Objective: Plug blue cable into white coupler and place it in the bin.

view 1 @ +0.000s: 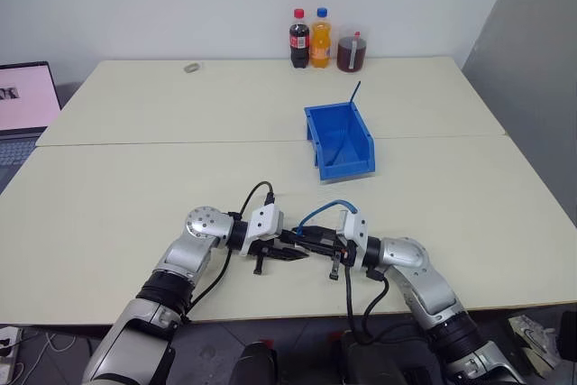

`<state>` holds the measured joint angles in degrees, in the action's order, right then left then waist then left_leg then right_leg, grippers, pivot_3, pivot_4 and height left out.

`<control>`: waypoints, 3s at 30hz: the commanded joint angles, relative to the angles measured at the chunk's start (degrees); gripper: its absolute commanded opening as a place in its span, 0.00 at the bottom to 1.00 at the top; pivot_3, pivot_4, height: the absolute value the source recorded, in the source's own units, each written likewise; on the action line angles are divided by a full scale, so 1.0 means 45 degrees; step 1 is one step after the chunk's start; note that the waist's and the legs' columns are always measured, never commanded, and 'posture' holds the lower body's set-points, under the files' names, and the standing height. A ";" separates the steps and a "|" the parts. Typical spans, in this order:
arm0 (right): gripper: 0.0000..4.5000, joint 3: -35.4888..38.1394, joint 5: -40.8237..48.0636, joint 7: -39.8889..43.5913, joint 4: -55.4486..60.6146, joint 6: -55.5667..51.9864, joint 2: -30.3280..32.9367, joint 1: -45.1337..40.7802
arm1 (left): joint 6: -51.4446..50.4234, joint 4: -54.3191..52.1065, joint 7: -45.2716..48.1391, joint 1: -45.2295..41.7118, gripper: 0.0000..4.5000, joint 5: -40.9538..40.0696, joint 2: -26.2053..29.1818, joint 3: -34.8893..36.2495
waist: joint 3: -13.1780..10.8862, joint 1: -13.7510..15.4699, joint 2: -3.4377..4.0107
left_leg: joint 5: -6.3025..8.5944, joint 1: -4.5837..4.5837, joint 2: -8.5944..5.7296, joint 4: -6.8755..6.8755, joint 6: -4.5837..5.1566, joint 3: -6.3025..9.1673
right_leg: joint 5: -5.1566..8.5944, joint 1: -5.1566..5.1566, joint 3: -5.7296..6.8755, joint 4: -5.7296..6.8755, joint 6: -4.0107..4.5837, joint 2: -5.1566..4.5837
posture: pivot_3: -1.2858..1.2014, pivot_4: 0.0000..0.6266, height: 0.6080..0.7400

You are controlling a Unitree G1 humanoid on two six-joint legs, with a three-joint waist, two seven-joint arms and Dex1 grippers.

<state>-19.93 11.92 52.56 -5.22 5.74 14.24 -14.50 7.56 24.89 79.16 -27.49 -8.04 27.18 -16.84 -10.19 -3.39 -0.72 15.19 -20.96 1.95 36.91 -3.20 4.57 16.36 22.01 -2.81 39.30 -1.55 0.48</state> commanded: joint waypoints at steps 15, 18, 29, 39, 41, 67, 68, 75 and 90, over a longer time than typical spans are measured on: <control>0.04 -0.0170 -0.0469 0.0763 -0.1417 0.0082 0.0658 0.0001 | -0.0268 0.0079 0.0094 0.0521 0.18 0.0358 0.0308 -0.0249 | 0.0056 0.0007 0.0001 | 0.0002 0.0017 0.0003 -0.0021 0.0001 0.0002 | 0.0016 -0.0047 0.0009 -0.0064 0.0022 -0.0001 | 0.52 0.24 1.00; 0.04 -0.0166 -0.0480 0.0781 -0.1514 0.0187 0.0667 -0.0060 | -0.0289 0.0048 0.0063 0.0542 0.18 0.0355 0.0287 -0.0264 | 0.0056 0.0007 0.0001 | 0.0002 0.0022 0.0006 -0.0022 0.0002 0.0005 | 0.0017 -0.0050 0.0015 -0.0063 0.0023 0.0000 | 0.52 0.24 1.00; 0.04 -0.0379 -0.0655 0.1242 -0.1869 -0.0788 0.1294 -0.0563 | -0.0274 0.0107 0.0002 0.0558 0.18 0.0349 0.0275 -0.0247 | 0.0064 0.0017 0.0005 | 0.0002 0.0031 0.0011 -0.0021 0.0001 0.0006 | 0.0017 -0.0060 0.0020 -0.0062 0.0023 0.0002 | 0.52 0.24 1.00; 0.04 -0.0750 -0.0919 0.1422 -0.2648 -0.0652 0.1400 -0.1022 | -0.0394 -0.0164 -0.0099 0.0791 0.18 0.0297 0.0278 -0.0287 | 0.0149 0.0010 0.0007 | 0.0002 0.0039 0.0013 -0.0034 0.0002 0.0004 | 0.0022 -0.0062 0.0019 -0.0067 0.0030 0.0003 | 0.52 0.24 1.00; 0.04 -0.0777 -0.0989 0.1390 -0.2850 -0.0498 0.1351 -0.1086 | -0.0383 -0.0121 -0.0108 0.0745 0.18 0.0311 0.0287 -0.0268 | 0.0162 0.0009 0.0009 | 0.0002 0.0040 0.0015 -0.0037 0.0002 0.0004 | 0.0023 -0.0062 0.0019 -0.0067 0.0030 0.0005 | 0.52 0.24 1.00; 0.04 -0.0282 -0.0374 0.1332 -0.2663 -0.0864 0.1143 -0.1365 | -0.0287 -0.0024 -0.1092 0.0547 0.25 0.0413 -0.0045 0.0056 | 0.0245 0.0037 0.0016 | 0.0003 0.0072 0.0121 -0.0057 -0.0002 -0.0005 | 0.0037 -0.0076 0.0037 -0.0068 0.0056 0.0094 | 0.52 0.24 1.00; 0.04 -0.0273 -0.0361 0.1330 -0.2571 -0.0897 0.1141 -0.1367 | -0.0265 0.0013 -0.1271 0.0511 0.34 0.0420 -0.0100 0.0119 | 0.0242 0.0041 0.0019 | 0.0003 0.0071 0.0121 -0.0057 -0.0002 -0.0005 | 0.0037 -0.0076 0.0036 -0.0067 0.0055 0.0093 | 0.52 0.24 1.00; 0.04 -0.0175 -0.0323 0.1391 -0.2112 -0.1269 0.1123 -0.1372 | -0.0431 -0.0109 -0.1008 0.0551 0.64 0.0306 0.0001 -0.0034 | 0.0237 0.0107 0.0014 | 0.0003 0.0061 0.0119 -0.0056 -0.0004 -0.0006 | 0.0035 -0.0069 0.0035 -0.0068 0.0053 0.0091 | 0.52 0.24 1.00; 0.04 0.0671 0.0379 0.1145 -0.0434 -0.2262 0.1373 -0.1424 | -0.1074 -0.1134 -0.0917 0.1036 1.00 -0.0309 0.0578 0.0578 | 0.0212 0.0107 0.0022 | 0.0003 0.0035 0.0120 -0.0101 -0.0005 -0.0006 | 0.0042 -0.0032 0.0037 -0.0083 0.0065 0.0091 | 0.52 0.24 1.00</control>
<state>-20.07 13.63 59.61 -8.69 -1.99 18.48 -21.38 4.91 20.98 74.61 -24.10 -8.42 28.35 -15.51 -9.23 -2.91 -0.62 15.20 -20.83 2.49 36.45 -3.22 4.54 16.55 21.90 -2.64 38.93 -1.25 0.89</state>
